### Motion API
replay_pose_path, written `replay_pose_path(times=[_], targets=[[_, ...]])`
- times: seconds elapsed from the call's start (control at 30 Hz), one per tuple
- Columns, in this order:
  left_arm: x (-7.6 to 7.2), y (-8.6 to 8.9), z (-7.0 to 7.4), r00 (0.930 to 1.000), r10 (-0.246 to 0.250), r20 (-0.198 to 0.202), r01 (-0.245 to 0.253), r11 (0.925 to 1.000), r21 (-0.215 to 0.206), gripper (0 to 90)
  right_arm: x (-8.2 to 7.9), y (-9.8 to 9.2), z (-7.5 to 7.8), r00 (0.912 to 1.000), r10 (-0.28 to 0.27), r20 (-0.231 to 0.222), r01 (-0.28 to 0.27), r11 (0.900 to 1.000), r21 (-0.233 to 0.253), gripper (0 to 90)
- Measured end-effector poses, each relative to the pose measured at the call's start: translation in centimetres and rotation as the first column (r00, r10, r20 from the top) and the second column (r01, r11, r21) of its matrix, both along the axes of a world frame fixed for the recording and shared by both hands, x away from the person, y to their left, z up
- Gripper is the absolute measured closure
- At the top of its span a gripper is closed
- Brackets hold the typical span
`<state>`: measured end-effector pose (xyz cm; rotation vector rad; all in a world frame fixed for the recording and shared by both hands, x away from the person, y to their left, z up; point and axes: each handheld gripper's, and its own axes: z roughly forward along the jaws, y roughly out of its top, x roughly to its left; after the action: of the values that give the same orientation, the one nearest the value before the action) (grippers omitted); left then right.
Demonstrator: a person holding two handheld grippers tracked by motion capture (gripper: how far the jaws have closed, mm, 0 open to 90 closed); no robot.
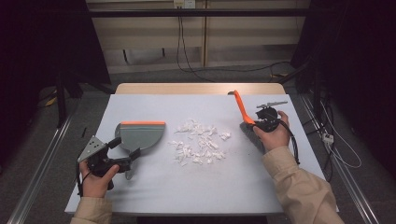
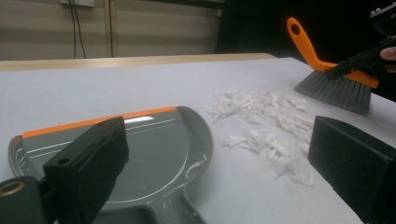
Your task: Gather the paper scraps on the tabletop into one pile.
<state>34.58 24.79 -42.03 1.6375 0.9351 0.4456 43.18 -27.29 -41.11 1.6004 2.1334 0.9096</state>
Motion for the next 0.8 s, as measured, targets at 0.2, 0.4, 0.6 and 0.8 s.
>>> replay_pose_path(times=[0.2, 0.4, 0.6, 0.8], targets=[[-0.1, -0.3, -0.2, 1.0, -0.002, -0.006, 0.003, 0.9999, 0.012, 4.8, 0.0, 0.7, 0.1, 0.9978, 0.066, -0.005, -0.066, 0.995, -0.077, 70.5], [-0.1, -0.5, -0.2, 0.9999, -0.013, 0.004, 0.013, 0.9996, 0.024, 4.8, 0.1, 0.7, 0.3, 0.9976, 0.057, 0.04, -0.054, 0.995, -0.08, 71.1], [0.0, -0.6, -0.2, 1.0, -0.005, 0.007, 0.004, 0.9999, 0.012, 4.8, 2.1, 1.7, 0.8, 0.9881, 0.097, 0.119, -0.09, 0.994, -0.064, 71.1], [0.1, -0.6, -0.3, 1.0, -0.006, 0.002, 0.006, 0.9998, 0.018, 4.8, 4.9, 3.6, 0.1, 0.9775, 0.135, 0.162, -0.123, 0.989, -0.081, 71.1]])
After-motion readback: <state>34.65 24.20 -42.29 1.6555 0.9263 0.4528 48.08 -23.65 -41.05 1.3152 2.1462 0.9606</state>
